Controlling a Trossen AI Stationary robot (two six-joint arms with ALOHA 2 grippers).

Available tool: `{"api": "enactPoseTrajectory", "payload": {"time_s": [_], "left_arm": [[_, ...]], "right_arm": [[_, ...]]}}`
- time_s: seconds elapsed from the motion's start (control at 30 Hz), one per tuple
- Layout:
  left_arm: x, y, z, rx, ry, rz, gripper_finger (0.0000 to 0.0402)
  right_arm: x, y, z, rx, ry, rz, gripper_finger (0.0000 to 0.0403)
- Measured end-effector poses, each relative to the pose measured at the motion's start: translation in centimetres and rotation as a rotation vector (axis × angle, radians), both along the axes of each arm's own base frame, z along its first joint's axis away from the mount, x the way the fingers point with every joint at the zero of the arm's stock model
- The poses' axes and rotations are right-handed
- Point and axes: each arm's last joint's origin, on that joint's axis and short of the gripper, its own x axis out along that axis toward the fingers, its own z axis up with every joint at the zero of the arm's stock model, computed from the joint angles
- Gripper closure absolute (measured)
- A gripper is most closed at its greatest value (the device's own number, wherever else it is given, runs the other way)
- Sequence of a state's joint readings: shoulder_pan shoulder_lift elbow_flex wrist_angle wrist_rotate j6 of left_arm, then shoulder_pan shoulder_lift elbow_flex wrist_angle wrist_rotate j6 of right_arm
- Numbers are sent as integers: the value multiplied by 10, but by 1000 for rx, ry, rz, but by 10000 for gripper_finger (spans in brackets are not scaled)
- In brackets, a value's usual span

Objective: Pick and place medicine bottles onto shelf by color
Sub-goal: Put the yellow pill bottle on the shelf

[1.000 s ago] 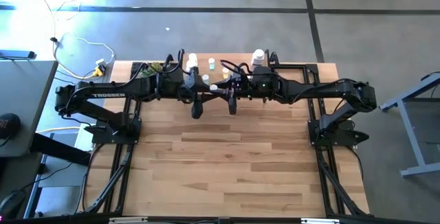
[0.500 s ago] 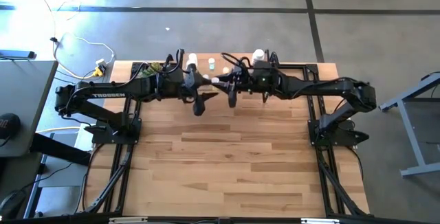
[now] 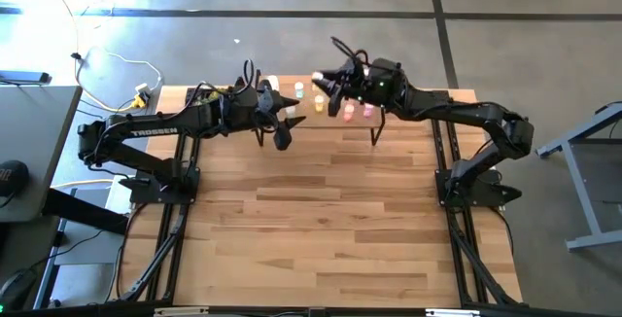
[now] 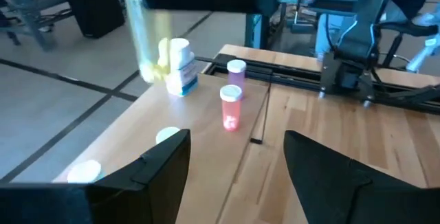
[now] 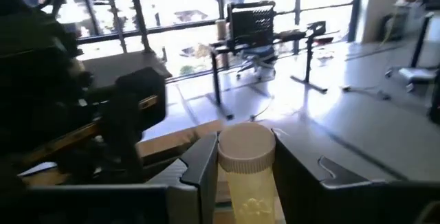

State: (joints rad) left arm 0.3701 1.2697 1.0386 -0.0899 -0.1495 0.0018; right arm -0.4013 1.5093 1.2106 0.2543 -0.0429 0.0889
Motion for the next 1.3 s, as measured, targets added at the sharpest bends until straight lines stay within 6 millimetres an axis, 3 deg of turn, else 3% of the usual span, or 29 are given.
{"api": "enactPoseTrajectory", "payload": {"time_s": [0.27,0.43,0.57,0.67,0.97,1.3], "left_arm": [[-2,5,0,4,-4,19,177],[-3,9,1,5,-9,33,177],[-5,12,1,6,-10,46,177],[-6,15,1,6,-10,55,177],[-9,21,1,7,-12,78,177],[-10,22,1,12,-9,101,177]], "right_arm": [[-11,-23,17,-212,-75,-166,300],[-20,-40,41,-281,-52,-223,300],[-29,-54,47,-270,5,-218,300],[-31,-64,37,-175,38,-162,300],[-8,-77,-12,-6,204,-61,300],[1,-84,-41,73,306,-52,300]]}}
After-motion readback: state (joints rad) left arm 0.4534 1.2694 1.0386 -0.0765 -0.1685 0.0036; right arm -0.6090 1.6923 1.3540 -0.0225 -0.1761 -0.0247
